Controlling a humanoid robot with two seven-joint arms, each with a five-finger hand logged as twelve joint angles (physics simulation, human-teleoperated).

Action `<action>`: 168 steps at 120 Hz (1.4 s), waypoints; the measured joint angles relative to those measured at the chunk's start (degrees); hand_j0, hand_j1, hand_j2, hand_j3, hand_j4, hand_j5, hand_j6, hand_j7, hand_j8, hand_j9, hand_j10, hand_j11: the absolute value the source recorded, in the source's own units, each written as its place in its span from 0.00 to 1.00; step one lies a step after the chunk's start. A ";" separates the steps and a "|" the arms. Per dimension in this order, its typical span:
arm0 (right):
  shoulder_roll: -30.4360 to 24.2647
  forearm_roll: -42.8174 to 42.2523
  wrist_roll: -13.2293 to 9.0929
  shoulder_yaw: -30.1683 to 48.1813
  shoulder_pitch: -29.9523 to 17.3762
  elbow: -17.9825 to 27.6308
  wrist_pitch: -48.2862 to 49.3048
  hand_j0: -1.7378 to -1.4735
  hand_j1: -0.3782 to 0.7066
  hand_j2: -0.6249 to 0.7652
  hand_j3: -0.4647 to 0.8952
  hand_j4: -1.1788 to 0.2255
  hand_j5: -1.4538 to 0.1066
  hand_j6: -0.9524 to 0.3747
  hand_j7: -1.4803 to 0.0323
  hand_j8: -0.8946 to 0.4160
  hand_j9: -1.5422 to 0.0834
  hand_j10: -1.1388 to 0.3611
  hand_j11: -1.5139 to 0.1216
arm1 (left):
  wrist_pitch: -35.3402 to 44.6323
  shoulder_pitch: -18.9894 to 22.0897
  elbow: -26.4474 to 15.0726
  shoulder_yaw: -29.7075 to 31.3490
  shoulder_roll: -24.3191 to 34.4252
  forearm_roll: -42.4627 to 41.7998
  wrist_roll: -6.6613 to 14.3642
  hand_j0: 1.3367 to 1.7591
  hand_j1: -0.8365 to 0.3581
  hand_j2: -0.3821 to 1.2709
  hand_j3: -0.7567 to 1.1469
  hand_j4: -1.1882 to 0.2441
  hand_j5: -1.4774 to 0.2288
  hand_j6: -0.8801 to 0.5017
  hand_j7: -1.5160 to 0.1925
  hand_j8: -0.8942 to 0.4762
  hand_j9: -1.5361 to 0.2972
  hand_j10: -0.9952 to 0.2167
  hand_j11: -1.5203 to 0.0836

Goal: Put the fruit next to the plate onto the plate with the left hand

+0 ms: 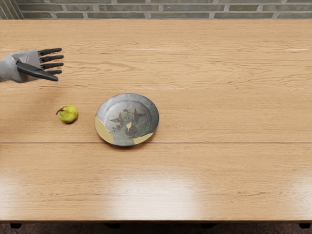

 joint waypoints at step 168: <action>0.00 0.00 0.00 0.03 0.17 0.06 0.02 0.30 0.03 0.45 0.34 0.84 0.93 0.72 0.98 0.68 0.95 0.76 0.93 | 33.46 6.00 -30.59 1.89 13.66 46.72 -22.51 0.76 0.99 0.23 0.40 0.83 0.87 0.63 0.89 0.65 0.84 0.82 0.95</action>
